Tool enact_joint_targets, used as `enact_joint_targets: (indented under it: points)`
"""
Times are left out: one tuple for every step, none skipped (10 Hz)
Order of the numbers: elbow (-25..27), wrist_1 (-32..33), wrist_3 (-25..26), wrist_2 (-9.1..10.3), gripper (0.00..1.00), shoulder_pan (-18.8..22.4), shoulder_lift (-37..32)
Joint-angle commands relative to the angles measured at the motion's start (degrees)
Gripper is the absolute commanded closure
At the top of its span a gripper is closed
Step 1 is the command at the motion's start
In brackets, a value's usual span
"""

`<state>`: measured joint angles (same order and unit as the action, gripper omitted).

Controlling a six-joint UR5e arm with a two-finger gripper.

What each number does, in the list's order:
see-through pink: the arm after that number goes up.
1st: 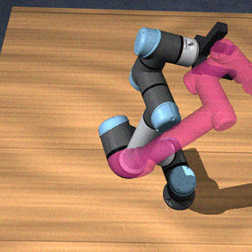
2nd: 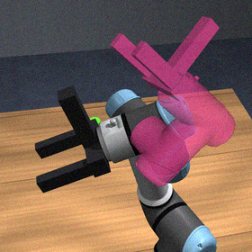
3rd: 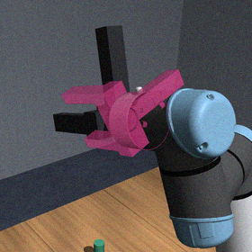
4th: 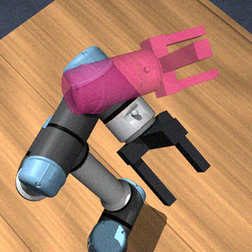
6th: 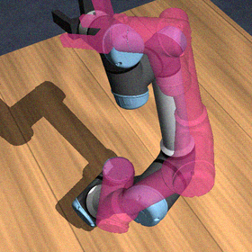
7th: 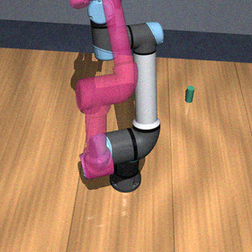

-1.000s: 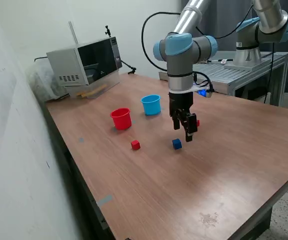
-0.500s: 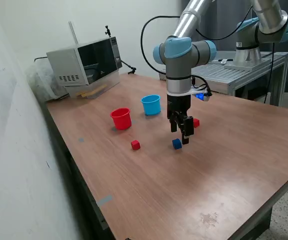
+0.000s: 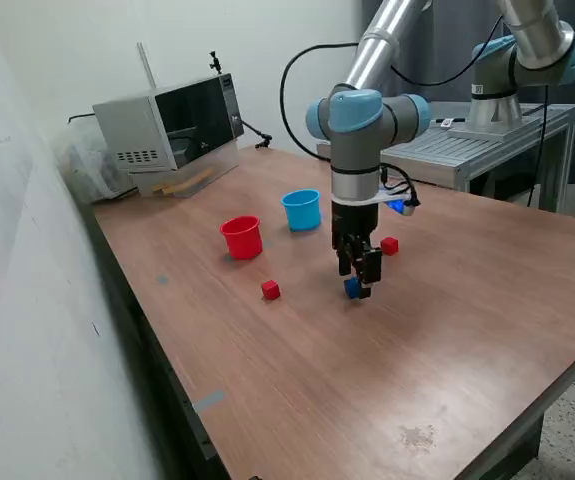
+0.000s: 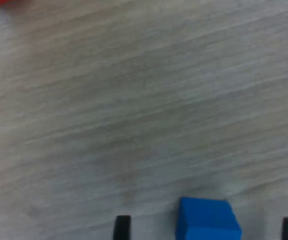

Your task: Place red objects in the red bin, and blue objects in the blue bin.

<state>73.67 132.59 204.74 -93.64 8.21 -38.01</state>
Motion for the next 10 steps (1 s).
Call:
enact_joint_targets:
  points:
    - [-0.11,0.21,-0.22,-0.31,1.00,-0.03,0.13]
    - [-0.63,0.03,-1.70,-0.31,1.00,-0.47,0.13]
    - [-1.07,-0.66,-4.59,-0.40,1.00,-0.73,-0.22]
    - [-1.51,-1.80,-6.10,-0.40,1.00,-0.82,-1.01]
    - [-1.69,-4.42,-6.98,-0.31,1.00,-0.82,-2.84]
    - [-1.34,-5.32,-8.12,-0.14,1.00,-0.82,-5.73]
    - [0.66,-6.89,-9.61,-0.05,1.00,-0.91,-10.81]
    - [5.21,-7.78,-9.71,0.04,1.00,-3.87,-14.95]
    - [9.34,-7.70,-9.72,0.04,1.00,-7.73,-18.21]
    - [12.17,-7.88,-11.19,0.04,1.00,-12.38,-19.98]
